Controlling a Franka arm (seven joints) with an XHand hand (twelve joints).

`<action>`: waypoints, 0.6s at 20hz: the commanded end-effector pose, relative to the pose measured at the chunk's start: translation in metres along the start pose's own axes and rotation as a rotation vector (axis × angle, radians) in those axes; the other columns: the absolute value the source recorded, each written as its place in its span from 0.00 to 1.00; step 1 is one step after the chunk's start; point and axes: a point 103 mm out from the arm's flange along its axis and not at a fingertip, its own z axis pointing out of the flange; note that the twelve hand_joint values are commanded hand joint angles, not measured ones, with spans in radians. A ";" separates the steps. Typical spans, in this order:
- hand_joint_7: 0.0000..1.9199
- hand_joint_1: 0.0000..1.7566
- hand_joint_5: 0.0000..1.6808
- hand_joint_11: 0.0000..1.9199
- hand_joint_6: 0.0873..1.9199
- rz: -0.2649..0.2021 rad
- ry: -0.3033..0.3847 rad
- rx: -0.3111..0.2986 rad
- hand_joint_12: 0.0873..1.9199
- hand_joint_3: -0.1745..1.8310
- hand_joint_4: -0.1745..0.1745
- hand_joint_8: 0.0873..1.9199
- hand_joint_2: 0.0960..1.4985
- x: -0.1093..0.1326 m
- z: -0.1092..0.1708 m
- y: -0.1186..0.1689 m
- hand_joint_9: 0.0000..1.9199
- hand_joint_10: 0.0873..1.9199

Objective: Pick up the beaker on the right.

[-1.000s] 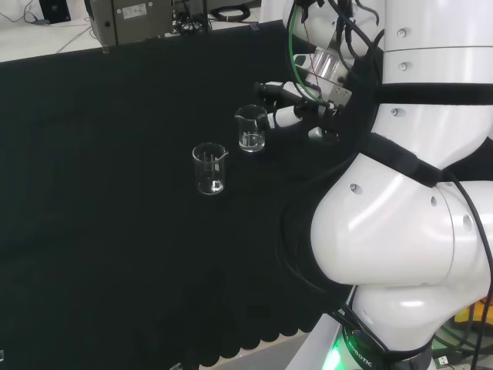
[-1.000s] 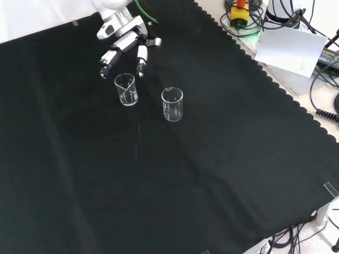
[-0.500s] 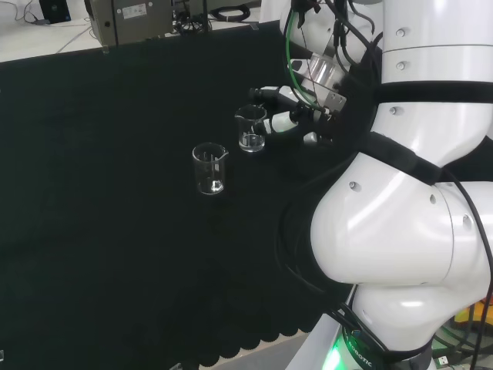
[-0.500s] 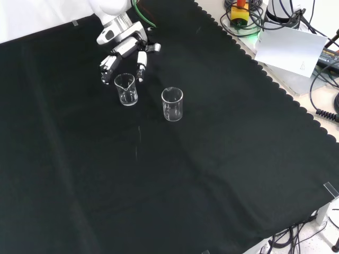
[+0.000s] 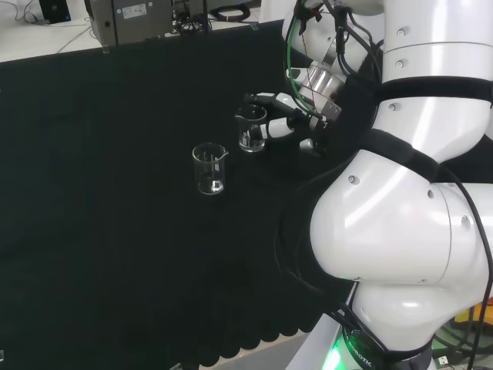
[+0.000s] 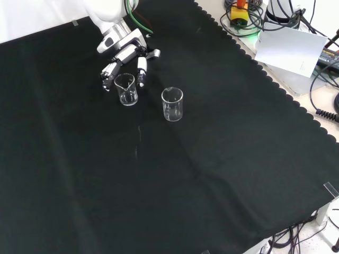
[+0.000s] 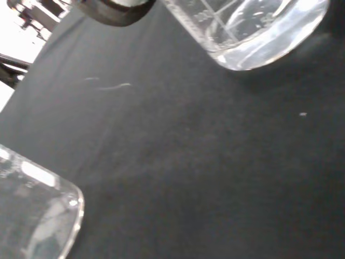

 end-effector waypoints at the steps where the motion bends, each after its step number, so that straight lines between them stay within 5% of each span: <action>1: 0.09 0.51 0.20 0.03 0.00 -0.039 0.056 -0.023 0.71 0.00 0.52 0.26 0.56 0.006 0.008 0.006 0.17 0.27; 12: 0.21 0.56 0.31 0.07 0.01 -0.018 0.080 -0.048 0.69 0.00 0.52 0.32 0.57 0.003 0.012 0.009 0.29 0.26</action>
